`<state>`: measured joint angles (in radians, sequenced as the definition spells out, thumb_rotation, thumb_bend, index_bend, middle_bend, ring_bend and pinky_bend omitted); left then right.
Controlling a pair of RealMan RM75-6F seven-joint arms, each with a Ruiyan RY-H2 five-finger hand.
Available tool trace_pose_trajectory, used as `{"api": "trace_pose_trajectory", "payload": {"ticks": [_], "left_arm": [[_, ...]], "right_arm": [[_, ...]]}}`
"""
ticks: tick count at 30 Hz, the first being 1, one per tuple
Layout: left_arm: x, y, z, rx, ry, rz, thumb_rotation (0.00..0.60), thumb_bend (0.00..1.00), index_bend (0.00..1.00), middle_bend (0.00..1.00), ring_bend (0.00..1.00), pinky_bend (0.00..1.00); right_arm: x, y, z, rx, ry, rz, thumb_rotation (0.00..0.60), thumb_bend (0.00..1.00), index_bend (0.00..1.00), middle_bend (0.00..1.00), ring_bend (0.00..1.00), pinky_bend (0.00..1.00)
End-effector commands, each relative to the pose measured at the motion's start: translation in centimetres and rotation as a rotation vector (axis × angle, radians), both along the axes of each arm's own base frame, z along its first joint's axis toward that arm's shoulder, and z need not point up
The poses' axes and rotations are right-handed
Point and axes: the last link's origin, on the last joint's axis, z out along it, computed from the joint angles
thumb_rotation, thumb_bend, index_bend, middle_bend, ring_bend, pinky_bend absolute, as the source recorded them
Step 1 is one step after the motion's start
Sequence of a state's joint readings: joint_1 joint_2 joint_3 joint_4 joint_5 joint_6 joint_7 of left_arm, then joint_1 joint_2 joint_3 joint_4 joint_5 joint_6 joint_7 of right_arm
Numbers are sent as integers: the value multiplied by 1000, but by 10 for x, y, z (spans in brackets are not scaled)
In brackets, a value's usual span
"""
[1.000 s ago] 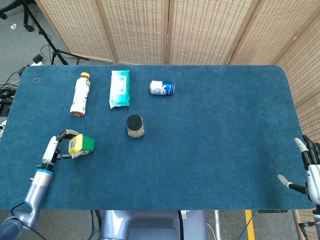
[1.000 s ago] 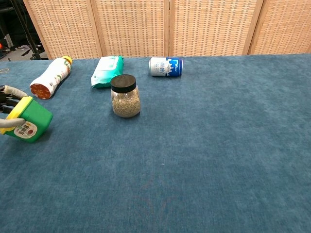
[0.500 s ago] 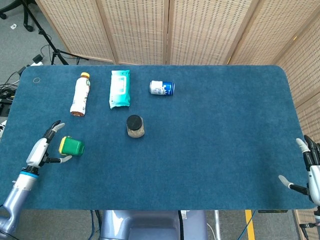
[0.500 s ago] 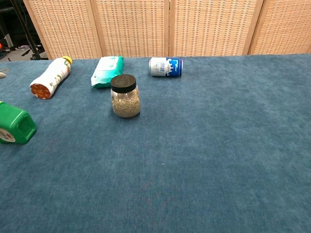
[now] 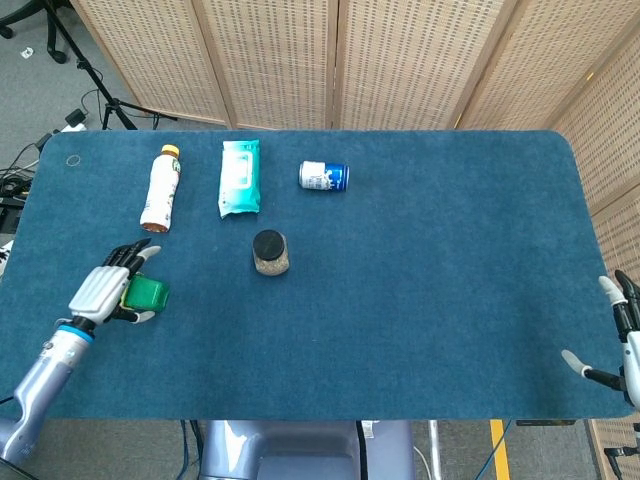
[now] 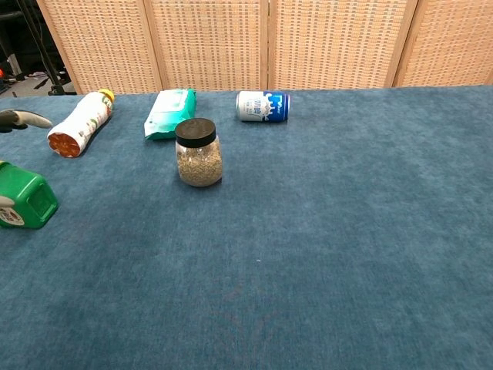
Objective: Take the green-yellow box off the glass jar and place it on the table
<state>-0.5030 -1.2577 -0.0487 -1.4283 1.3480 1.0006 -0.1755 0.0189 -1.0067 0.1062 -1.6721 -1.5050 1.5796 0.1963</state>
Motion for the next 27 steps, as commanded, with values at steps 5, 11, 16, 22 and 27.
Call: {"api": "trace_pose_trajectory", "payload": {"ticks": [5, 11, 16, 22, 27], "left_arm": [[41, 13, -16, -89, 208, 50, 600, 94, 0, 0, 0, 0], [38, 14, -14, -60, 241, 94, 600, 109, 33, 22, 0, 0], [34, 17, -17, -47, 250, 118, 600, 128, 102, 165, 0, 0], [28, 19, -19, -37, 264, 119, 600, 174, 247, 285, 0, 0], [25, 21, -18, -20, 266, 126, 600, 176, 350, 338, 6, 0]], "right_arm": [[-1, 0, 2, -5, -5, -2, 600, 0, 0, 0, 0, 0], [-1, -1, 2, -5, -6, -3, 600, 0, 0, 0, 0, 0], [-1, -1, 1, -6, -1, -4, 600, 0, 0, 0, 0, 0], [-1, -1, 0, -7, 1, -6, 600, 0, 0, 0, 0, 0], [-1, -2, 0, -6, 2, -9, 600, 0, 0, 0, 0, 0]]}}
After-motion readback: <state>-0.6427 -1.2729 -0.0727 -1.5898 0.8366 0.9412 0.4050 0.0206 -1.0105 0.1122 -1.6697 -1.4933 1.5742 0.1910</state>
